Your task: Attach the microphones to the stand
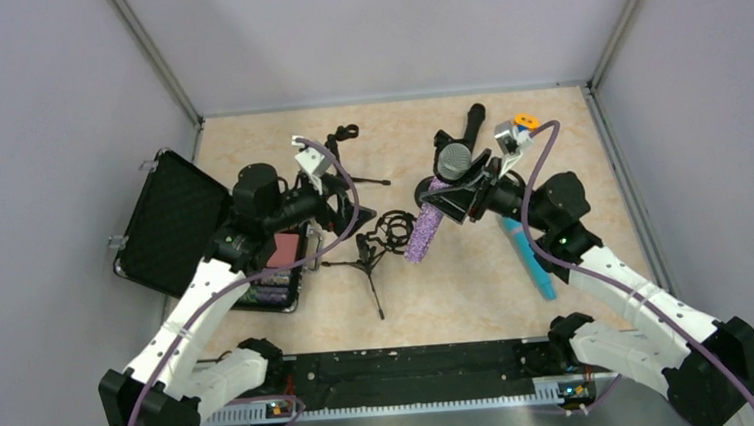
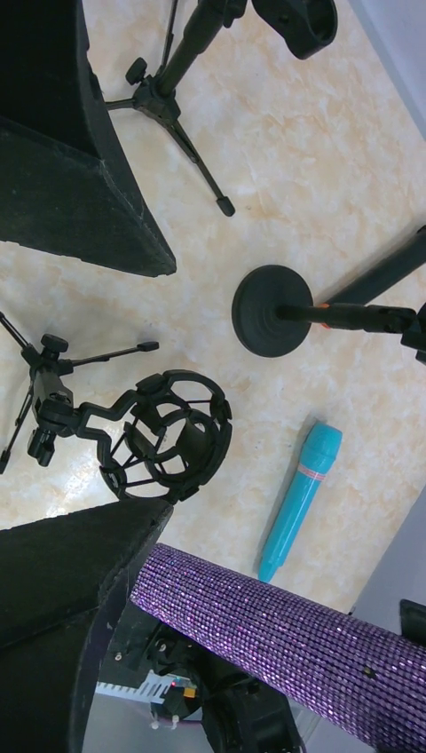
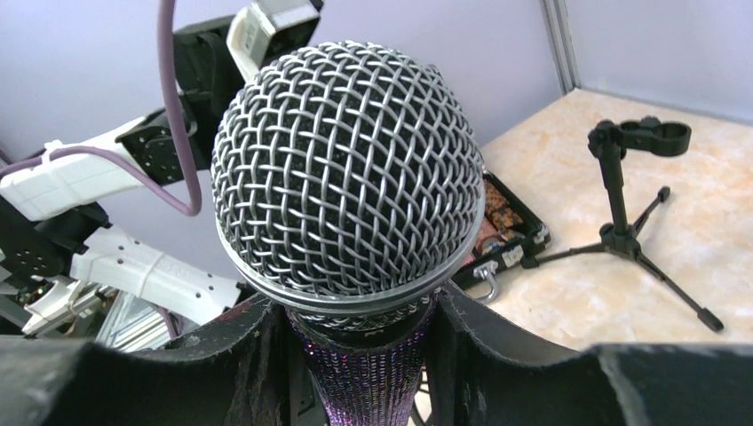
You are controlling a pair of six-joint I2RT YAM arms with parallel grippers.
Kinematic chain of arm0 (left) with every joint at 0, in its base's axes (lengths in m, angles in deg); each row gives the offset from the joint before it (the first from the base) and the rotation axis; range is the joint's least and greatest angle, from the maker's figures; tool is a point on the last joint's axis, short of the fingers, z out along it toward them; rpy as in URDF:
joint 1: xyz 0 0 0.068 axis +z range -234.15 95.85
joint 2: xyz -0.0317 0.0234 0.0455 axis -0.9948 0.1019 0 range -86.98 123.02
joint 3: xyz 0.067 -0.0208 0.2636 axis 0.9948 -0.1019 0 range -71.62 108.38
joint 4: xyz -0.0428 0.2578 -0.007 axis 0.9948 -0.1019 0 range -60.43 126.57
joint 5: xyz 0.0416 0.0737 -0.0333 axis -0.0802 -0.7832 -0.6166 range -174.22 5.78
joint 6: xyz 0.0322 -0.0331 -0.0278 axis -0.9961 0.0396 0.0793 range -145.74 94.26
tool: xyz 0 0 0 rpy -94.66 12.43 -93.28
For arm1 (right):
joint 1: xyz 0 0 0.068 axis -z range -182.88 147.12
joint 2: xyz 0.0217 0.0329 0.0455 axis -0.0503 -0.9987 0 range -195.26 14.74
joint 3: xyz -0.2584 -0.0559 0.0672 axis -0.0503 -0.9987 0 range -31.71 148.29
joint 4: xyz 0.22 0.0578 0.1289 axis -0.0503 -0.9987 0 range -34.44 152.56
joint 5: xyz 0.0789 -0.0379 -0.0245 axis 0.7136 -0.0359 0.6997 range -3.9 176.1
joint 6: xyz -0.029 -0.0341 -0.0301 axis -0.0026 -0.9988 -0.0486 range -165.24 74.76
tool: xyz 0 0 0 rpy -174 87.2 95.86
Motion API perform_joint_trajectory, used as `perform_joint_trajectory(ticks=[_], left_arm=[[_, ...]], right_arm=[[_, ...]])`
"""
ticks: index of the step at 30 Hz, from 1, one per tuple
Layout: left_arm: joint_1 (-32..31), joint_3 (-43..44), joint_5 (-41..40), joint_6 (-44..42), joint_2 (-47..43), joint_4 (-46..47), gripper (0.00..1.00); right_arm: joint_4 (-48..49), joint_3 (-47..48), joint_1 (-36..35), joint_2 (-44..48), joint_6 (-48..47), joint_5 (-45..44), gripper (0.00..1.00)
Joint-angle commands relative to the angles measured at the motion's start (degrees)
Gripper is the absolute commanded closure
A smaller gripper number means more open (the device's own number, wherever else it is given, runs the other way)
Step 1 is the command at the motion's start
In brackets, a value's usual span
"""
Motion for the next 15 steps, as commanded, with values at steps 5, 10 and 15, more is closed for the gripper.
perform_joint_trajectory(ticks=[5, 10, 15], left_arm=[[-2.44, -0.98, -0.30, -5.42, -0.62, 1.50, 0.01], [-3.72, -2.34, 1.09, -9.17, -1.11, 1.15, 0.01], [-5.72, -3.31, 1.59, -14.24, -1.51, -0.88, 0.01]], right_arm=[[10.96, 0.66, 0.36, 1.02, -0.82, 0.68, 1.00], [13.29, 0.04, 0.35, 1.67, -1.06, -0.79, 1.00], [14.55, -1.28, 0.36, 2.97, -1.23, -3.67, 1.00]])
